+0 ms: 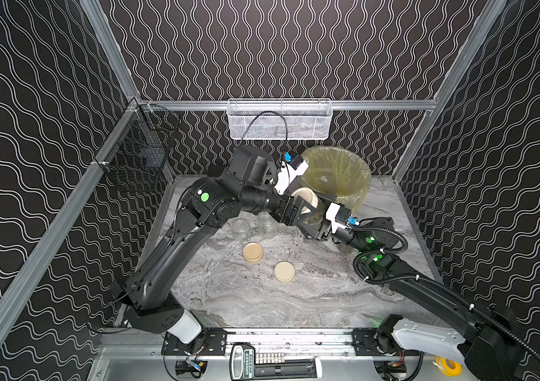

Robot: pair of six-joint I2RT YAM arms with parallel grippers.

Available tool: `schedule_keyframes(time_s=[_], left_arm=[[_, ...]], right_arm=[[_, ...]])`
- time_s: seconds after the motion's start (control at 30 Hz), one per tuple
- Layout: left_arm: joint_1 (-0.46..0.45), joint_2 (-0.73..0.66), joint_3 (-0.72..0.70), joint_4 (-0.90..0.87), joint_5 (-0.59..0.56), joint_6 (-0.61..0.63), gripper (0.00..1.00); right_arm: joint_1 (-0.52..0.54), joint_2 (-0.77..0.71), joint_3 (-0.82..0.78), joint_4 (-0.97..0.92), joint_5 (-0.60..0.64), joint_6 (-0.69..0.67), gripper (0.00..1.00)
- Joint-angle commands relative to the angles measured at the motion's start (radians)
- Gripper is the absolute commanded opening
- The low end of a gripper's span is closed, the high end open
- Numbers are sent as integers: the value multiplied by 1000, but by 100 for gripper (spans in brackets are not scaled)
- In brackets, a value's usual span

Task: Empty moldy tea leaves from jars
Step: Unscrew the lid from the jar.

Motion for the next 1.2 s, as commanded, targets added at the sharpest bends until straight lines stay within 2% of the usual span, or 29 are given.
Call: schedule_keyframes(time_s=[0.0, 0.1, 0.2, 0.33, 0.43, 0.6, 0.7, 0.83, 0.93, 1.03, 1.17], left_arm=[[3, 20, 19, 23, -97, -110, 35], [2, 11, 8, 40, -121, -141, 37], [1, -9, -11, 85, -110, -157, 52], [1, -41, -41, 171, -35, -138, 83], [2, -70, -56, 213, -21, -102, 95], [1, -135, -101, 278, -62, -24, 99], [2, -175, -124, 312, -16, 59, 99], [2, -169, -68, 181, 112, 310, 99], [2, -145, -29, 70, 146, 449, 99], [1, -151, -61, 53, 157, 551, 99], [2, -138, -69, 45, 161, 616, 99]], right_arm=[[16, 0, -5, 61, 19, -97, 23], [23, -1, -15, 83, 42, -111, 22], [26, -6, -22, 98, 54, -110, 20], [27, -11, -36, 145, 58, -73, 19], [26, -24, -49, 181, 63, -39, 19], [27, -42, -55, 186, 61, -13, 18], [26, -51, -55, 194, 58, 3, 18], [24, -73, -58, 183, 53, 39, 18], [24, -84, -43, 134, 35, 53, 18], [24, -86, -32, 114, 11, 62, 18], [24, -84, -19, 97, -14, 67, 18]])
